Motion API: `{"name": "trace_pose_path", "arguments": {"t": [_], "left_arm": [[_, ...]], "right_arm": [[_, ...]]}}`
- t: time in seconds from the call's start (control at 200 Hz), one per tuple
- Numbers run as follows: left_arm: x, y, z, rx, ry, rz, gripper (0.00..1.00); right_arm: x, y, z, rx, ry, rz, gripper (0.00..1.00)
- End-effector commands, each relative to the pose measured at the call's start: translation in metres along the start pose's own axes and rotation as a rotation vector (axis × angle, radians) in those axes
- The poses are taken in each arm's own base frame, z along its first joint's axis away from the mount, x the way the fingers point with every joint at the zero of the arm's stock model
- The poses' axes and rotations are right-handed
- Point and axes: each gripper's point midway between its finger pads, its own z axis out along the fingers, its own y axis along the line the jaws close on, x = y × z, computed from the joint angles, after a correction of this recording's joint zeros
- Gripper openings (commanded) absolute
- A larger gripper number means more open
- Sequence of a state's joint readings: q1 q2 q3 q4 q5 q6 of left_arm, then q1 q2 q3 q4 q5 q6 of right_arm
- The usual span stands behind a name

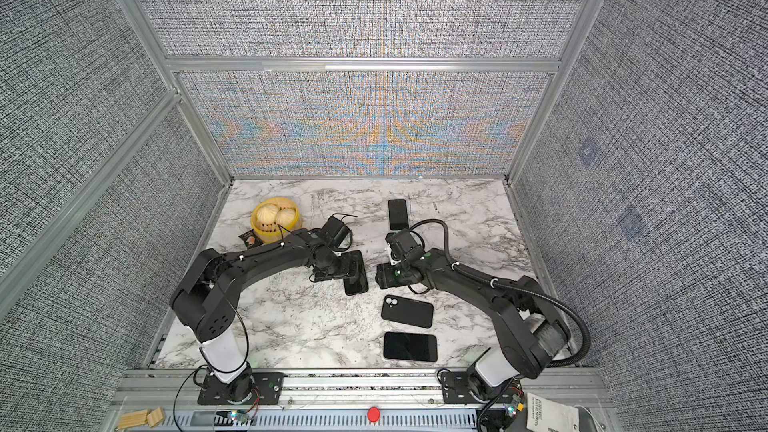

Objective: Put the phone into the phone case
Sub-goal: 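Open the right gripper and draw it back while the left gripper keeps the phone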

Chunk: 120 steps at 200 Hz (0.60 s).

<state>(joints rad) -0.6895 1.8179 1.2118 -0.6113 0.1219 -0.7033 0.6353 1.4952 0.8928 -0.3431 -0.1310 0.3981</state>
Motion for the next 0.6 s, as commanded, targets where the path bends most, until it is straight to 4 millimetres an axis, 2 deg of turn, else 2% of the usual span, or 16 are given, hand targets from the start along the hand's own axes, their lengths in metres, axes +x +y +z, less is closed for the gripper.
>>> {"name": "trace_pose_path", "arguments": {"t": [0.0, 0.235, 0.255, 0.325, 0.595], "left_arm": [[-0.004, 0.006, 0.000, -0.065, -0.010, -0.051, 0.98], [-0.021, -0.011, 0.008, -0.112, 0.029, -0.086, 0.98], [-0.020, -0.010, 0.015, -0.130, 0.046, -0.088, 0.98], [-0.021, -0.011, 0.021, -0.159, 0.064, -0.097, 0.98], [-0.018, -0.004, 0.031, -0.211, 0.097, -0.133, 0.98]], "right_arm": [[0.000, -0.013, -0.001, 0.041, -0.015, -0.033, 0.76], [-0.002, -0.012, 0.002, -0.023, -0.019, -0.031, 0.87], [-0.003, -0.011, 0.002, -0.031, -0.022, -0.032, 0.87], [-0.003, -0.010, 0.002, -0.047, -0.016, -0.028, 0.88], [0.000, -0.014, 0.001, -0.079, -0.014, -0.010, 0.89]]}}
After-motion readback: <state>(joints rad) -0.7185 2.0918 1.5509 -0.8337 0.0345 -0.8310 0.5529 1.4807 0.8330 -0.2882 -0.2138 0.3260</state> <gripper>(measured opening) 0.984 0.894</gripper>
